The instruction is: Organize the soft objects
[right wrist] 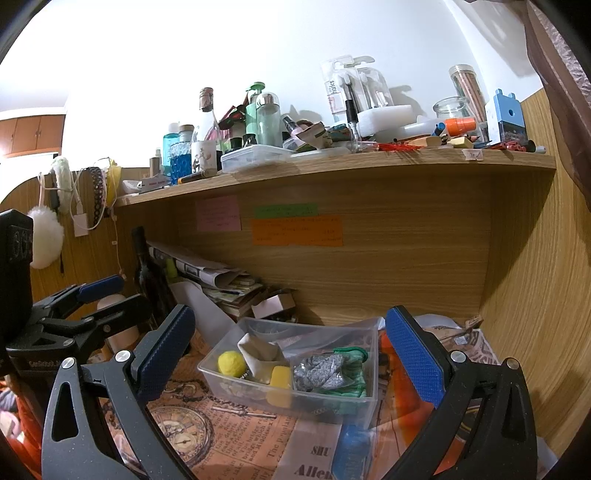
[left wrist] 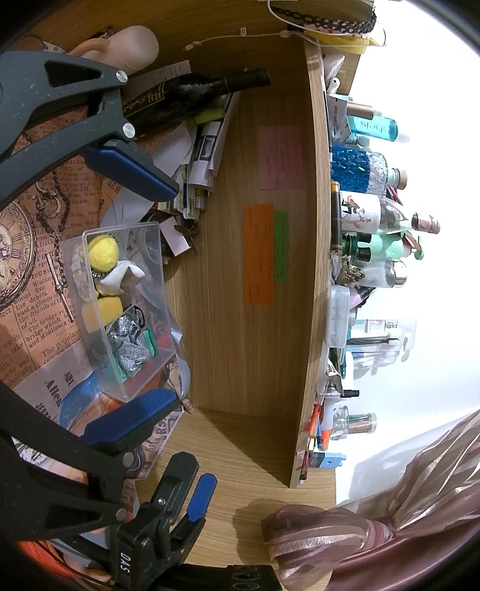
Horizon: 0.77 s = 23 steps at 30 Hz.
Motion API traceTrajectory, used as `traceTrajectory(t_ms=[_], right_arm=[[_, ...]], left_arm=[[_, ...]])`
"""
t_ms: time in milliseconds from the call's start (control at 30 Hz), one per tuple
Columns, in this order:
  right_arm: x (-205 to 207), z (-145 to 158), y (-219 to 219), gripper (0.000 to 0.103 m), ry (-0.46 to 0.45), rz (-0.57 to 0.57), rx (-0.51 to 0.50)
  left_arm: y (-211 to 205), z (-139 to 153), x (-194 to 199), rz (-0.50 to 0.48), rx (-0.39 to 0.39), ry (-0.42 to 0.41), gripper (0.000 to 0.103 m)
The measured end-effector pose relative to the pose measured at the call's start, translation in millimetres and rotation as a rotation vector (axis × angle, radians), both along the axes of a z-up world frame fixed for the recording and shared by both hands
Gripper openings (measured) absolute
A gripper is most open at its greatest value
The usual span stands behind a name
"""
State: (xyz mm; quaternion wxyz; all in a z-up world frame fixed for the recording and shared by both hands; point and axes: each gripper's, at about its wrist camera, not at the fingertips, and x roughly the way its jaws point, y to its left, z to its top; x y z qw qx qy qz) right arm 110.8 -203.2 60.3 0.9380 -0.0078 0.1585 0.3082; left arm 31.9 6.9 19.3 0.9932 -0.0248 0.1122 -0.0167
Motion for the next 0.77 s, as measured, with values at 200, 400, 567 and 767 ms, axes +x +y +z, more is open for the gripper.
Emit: traceTrajectory(t_ms=[200, 400, 567, 767], right_arm=[[0.3, -0.7, -0.1, 0.103, 0.002, 0.001, -0.002], [0.8, -1.4, 1.0, 0.103, 0.004, 0.003, -0.004], [1.6, -2.2, 1.6, 0.103, 0.008, 0.005, -0.007], [4.1, -4.2, 2.6, 0.103, 0.016, 0.005, -0.009]], left_arm=[[0.2, -0.1, 0.5, -0.004, 0.001, 0.003, 0.103], [1.8, 0.3, 2.2, -0.008, 0.001, 0.005, 0.103], [1.5, -0.5, 2.5, -0.007, -0.001, 0.008, 0.103], [0.7, -3.5, 3.5, -0.006, 0.000, 0.011, 0.103]])
